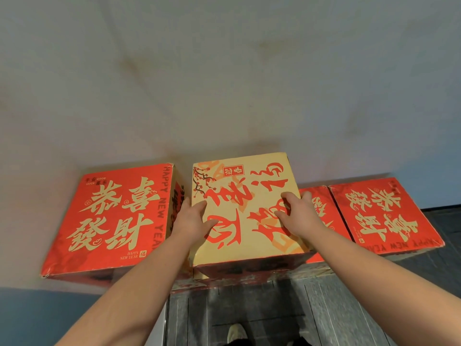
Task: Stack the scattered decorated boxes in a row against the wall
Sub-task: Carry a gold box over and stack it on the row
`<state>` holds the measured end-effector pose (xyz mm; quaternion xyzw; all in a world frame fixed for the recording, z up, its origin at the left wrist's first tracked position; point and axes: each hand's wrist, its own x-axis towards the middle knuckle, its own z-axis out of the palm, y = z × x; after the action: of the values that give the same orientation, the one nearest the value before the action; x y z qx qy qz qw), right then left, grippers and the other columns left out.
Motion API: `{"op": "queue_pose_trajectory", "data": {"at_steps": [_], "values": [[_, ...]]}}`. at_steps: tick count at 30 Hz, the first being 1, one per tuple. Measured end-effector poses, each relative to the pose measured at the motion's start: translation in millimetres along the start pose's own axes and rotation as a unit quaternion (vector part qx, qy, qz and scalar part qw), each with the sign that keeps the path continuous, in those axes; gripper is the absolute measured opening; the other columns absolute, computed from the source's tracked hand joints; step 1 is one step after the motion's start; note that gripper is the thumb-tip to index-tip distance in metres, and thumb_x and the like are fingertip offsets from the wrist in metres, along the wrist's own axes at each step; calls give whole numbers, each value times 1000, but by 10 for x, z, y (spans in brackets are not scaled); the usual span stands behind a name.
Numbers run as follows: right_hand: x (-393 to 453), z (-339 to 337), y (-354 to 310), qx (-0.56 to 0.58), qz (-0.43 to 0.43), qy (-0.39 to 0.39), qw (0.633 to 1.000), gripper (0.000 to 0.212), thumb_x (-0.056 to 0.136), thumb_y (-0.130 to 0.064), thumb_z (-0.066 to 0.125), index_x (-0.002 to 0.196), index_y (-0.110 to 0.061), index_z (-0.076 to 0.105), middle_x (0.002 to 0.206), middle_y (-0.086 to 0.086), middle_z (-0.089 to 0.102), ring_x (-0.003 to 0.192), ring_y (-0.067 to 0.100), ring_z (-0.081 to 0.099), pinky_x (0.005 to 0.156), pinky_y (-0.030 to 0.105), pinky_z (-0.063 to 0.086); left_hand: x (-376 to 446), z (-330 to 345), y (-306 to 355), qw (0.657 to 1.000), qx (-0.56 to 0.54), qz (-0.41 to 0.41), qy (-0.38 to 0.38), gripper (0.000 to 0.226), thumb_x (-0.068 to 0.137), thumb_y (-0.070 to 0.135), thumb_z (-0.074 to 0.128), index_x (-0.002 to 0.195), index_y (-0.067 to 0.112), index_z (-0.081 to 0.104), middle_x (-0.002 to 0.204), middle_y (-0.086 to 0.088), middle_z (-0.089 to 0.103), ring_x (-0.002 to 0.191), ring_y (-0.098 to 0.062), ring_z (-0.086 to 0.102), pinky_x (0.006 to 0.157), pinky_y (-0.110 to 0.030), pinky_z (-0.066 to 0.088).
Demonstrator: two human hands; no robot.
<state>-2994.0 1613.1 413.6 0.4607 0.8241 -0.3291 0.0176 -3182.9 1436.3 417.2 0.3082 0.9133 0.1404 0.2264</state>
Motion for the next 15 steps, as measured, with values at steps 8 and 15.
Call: {"op": "queue_pose_trajectory", "data": {"at_steps": [8,15], "values": [[36,34,-92,-5,4,0,1000,55,92,-33,61,141,-21,38,131,10,31,119,28,49,105,38,42,53,-33,-89,1000,6,2,1,66,86,43,65,143,22,39,157,-11,16,145,-27,15,113,-44,24],[18,106,-166,1,2,2,1000,54,92,-33,60,141,-21,38,132,10,31,120,30,49,105,39,43,54,-106,-152,1000,18,0,5,63,86,43,65,140,21,43,157,-12,13,145,-28,14,114,-42,23]]}}
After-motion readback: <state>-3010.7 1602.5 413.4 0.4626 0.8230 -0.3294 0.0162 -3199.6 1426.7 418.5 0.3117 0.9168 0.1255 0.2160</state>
